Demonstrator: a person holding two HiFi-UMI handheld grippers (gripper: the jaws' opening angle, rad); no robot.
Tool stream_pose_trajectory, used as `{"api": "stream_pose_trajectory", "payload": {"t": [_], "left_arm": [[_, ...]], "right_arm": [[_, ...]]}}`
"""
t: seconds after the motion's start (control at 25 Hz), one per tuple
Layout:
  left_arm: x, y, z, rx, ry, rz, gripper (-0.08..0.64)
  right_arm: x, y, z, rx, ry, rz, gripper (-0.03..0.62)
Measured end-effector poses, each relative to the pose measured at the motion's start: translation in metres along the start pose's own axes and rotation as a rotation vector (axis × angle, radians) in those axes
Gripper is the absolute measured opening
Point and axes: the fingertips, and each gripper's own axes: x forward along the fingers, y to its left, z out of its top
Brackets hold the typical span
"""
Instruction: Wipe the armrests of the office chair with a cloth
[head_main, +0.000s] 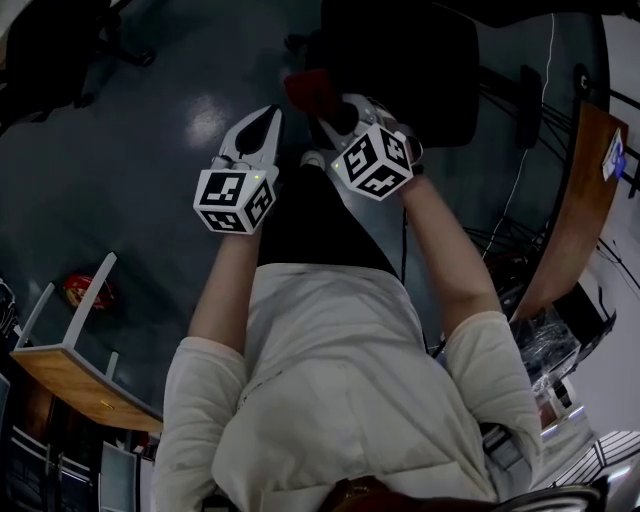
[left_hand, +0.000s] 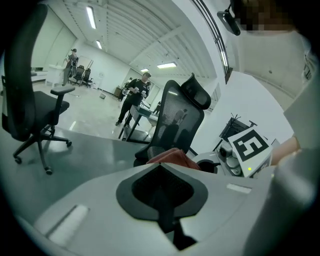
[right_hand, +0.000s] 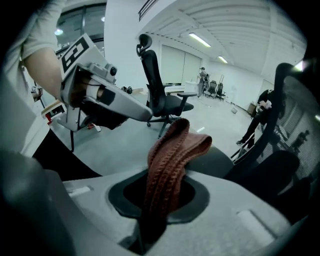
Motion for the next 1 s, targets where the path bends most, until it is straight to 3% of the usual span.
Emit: {"api": "stream_pose_trajectory", "payload": {"t": [0.32, 0.44, 0.52, 0.76, 1.0], "left_arm": [[-0.014, -0.014, -0.028, -0.017, -0.009, 0.037, 0.017], [-0.019, -0.019, -0.033, -0.016, -0.015, 0.053, 0.017], [-0.021, -0.021, -0.035, -0.014, -0.016, 0.062, 0.017], [-0.019, -0.026, -0.036, -0.005, -0.003, 0.066, 0.017], [0.013, -0.034, -0.025, 0.035, 0.061, 0.02, 0.017]], "right_arm": [[-0.026, 0.077, -0.03, -0.026, 0.003, 0.11, 0.048], [-0.032, 0.109, -0.055, -0.049, 0.079, 0.209, 0.048], [-0.033, 0.12, -0.073, -0.085, 0.118, 0.222, 0.048], [-0.05, 0.078, -0.086, 0.015, 0.117, 0.118, 0.048], [-0.067, -0.034, -0.075, 0.107, 0.093, -0.118, 0.048]]}}
